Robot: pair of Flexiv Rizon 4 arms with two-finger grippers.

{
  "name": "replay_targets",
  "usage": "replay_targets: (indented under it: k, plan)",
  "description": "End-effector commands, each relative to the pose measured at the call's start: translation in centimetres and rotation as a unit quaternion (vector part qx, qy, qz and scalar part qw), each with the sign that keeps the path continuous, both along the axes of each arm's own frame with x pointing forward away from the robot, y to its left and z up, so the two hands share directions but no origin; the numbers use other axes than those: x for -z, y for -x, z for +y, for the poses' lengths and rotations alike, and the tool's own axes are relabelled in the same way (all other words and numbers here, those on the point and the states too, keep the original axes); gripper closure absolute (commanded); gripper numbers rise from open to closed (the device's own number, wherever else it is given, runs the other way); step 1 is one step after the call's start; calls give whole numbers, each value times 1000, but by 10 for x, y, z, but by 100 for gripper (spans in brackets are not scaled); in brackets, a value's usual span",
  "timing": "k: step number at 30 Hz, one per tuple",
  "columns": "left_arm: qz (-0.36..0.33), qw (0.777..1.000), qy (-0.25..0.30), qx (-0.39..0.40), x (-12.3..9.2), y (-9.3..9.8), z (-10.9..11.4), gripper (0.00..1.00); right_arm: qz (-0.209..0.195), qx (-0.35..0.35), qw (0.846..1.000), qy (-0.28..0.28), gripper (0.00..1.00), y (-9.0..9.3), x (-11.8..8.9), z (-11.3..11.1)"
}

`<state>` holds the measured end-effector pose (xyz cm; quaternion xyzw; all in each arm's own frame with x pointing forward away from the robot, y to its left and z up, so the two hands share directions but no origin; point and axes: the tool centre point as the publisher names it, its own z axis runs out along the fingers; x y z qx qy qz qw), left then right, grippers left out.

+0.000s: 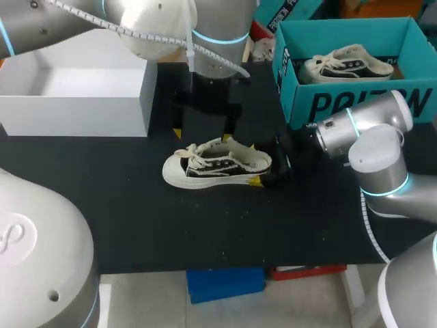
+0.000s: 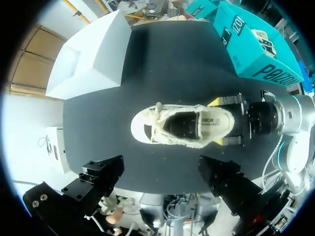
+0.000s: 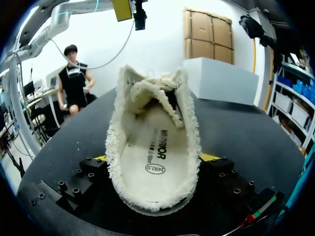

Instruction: Take the shoe out of the shoebox, open the shoe tongue, remove and reinsert the insole, then place the shoe into the shoebox

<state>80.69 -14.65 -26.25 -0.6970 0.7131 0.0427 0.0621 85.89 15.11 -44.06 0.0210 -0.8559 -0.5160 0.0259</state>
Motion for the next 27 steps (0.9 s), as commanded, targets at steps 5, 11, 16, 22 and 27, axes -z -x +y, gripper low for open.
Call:
replay_targets:
  k: [5,11,16,22,27]
  plan:
    - [-10,999,-36,-3,28,-3,-30,0,0,0,1000,0,100,2,4,2]
    - [-32,998,-54,14,42,-6,-39,0,0,0,1000,0,100,2,4,2]
    - [-28,997,-72,14,61,-9,-43,0,0,0,1000,0,100,2,4,2]
    - [-27,996,-86,11,81,-19,-47,0,0,0,1000,0,100,2,4,2]
    - [-23,996,-89,10,92,-26,-51,0,0,0,1000,0,100,2,4,2]
